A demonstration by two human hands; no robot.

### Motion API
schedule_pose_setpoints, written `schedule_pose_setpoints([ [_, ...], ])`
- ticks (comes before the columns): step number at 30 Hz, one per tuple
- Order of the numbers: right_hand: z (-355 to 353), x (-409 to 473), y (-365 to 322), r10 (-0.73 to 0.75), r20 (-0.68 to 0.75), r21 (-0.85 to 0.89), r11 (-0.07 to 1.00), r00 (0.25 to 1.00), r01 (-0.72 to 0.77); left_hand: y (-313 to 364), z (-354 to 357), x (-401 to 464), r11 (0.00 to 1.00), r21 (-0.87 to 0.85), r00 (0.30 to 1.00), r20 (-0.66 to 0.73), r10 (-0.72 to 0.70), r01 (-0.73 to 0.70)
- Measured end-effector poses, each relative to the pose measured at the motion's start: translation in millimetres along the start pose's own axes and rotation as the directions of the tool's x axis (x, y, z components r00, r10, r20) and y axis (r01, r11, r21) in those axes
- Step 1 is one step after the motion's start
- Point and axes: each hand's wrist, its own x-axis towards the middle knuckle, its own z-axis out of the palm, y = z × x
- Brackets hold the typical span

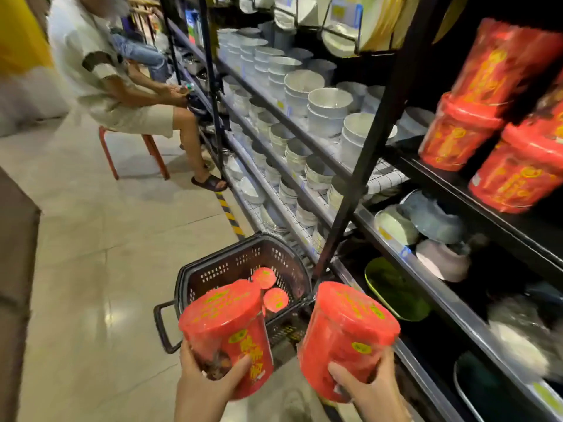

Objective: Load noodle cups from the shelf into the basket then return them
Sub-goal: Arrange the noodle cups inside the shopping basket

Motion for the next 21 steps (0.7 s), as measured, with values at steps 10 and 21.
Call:
schedule_pose_setpoints([
  [10,63.6,127.3,1.8,0.192,0.201,-0.126,0.978,0.961,-0.169,-26.5,14.8,89.2,0.978,-0.053,0.964,-0.169,-0.207,0.201],
  [21,163.9,350.3,43.1,0.271,0.297,-0.437,0.891,0.915,-0.122,-53.3,91.6,265.2,0.954,-0.004,0.9,-0.328,-0.285,0.301],
])
